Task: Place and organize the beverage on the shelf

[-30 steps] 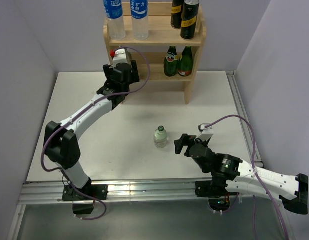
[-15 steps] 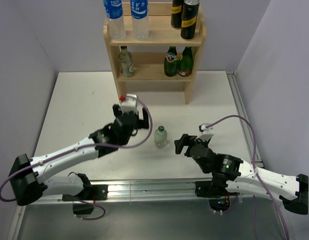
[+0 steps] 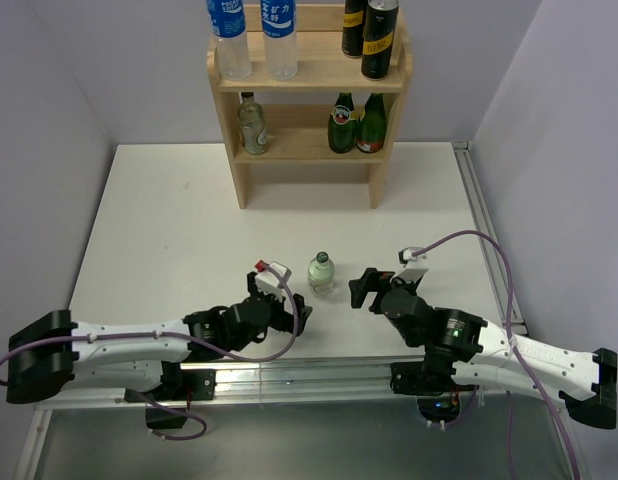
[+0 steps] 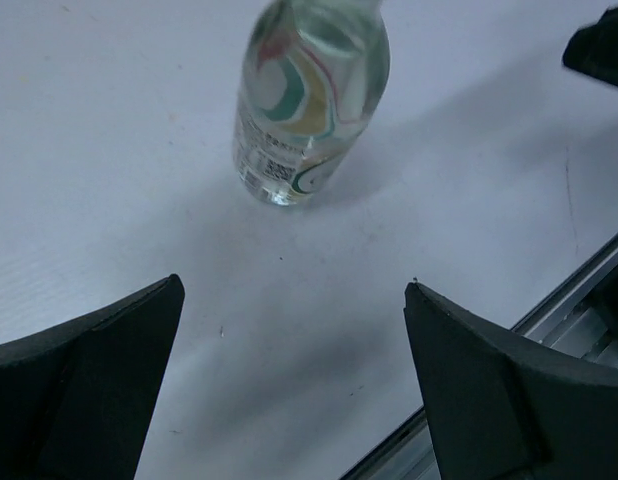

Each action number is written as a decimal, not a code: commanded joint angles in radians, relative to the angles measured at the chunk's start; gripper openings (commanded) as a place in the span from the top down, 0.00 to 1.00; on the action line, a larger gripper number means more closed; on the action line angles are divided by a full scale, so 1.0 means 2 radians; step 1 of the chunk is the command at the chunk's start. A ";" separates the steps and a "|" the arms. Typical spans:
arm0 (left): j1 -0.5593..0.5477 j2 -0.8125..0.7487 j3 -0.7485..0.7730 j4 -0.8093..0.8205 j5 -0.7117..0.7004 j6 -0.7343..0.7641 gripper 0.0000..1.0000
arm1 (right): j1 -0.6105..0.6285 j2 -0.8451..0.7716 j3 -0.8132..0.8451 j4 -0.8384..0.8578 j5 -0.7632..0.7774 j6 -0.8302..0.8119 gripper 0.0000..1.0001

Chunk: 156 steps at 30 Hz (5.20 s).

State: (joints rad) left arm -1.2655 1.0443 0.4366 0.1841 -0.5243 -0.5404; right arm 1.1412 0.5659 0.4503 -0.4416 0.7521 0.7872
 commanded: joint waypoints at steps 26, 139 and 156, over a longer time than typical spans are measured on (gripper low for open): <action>0.019 0.427 0.092 0.492 -0.114 0.129 0.04 | 0.003 0.018 0.004 0.015 0.011 0.001 0.04; 0.320 0.486 0.701 0.104 -0.101 0.241 1.00 | 0.006 0.024 -0.006 0.031 0.010 -0.002 0.04; 0.331 0.480 0.684 0.103 -0.105 0.240 0.25 | 0.006 0.021 -0.007 0.028 0.008 0.001 0.04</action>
State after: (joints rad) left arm -0.6518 2.0422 1.7504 0.2913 -0.7208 -0.0765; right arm 1.1477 0.6140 0.4370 -0.4046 0.7475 0.7837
